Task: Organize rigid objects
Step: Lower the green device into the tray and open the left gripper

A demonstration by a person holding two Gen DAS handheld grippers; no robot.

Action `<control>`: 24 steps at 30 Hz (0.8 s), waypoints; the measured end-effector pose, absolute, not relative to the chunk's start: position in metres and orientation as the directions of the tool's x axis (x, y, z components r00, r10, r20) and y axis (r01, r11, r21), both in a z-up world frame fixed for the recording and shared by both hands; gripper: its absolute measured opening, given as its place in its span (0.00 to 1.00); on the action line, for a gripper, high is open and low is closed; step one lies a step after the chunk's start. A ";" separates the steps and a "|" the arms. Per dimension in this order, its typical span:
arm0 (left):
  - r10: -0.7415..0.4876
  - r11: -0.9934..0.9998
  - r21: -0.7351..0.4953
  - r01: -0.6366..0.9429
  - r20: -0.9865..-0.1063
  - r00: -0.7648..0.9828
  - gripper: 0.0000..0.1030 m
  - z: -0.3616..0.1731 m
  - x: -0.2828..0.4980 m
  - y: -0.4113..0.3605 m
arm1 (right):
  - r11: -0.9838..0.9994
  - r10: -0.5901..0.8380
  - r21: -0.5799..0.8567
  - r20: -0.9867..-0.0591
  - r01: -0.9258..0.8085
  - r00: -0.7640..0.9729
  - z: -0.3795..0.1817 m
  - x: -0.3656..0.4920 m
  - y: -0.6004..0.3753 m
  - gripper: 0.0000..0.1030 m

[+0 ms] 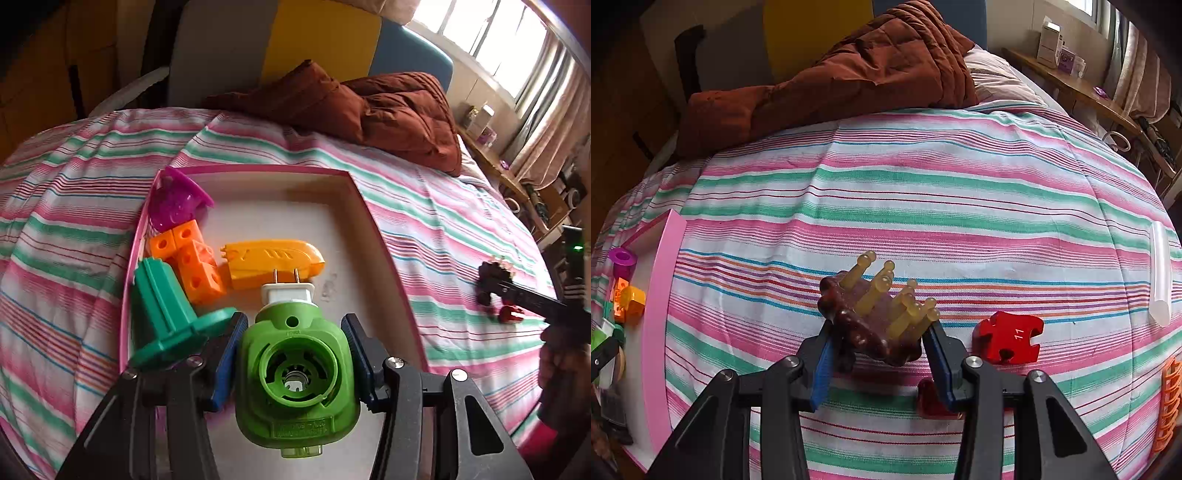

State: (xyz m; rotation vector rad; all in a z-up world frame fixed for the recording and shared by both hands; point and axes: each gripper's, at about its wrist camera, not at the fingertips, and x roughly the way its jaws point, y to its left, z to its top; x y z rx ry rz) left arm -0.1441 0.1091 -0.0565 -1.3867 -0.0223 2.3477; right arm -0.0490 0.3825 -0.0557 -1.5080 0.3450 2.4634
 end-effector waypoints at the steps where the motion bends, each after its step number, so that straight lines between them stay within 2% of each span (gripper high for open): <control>1: 0.356 -0.915 -0.223 -0.336 -0.837 -0.415 0.51 -0.060 -0.147 0.109 | -0.945 0.075 0.078 -0.894 -0.316 -0.443 -0.056 -0.049 0.382 0.44; 12: 0.331 -0.924 -0.174 -0.341 -0.810 -0.484 0.52 -0.043 -0.135 0.107 | -0.945 0.072 0.080 -0.894 -0.316 -0.442 -0.057 -0.049 0.382 0.44; 24: 0.257 -0.943 -0.071 -0.324 -0.776 -0.577 0.52 -0.022 -0.078 0.095 | -0.947 0.080 0.071 -0.893 -0.314 -0.443 -0.058 -0.047 0.381 0.44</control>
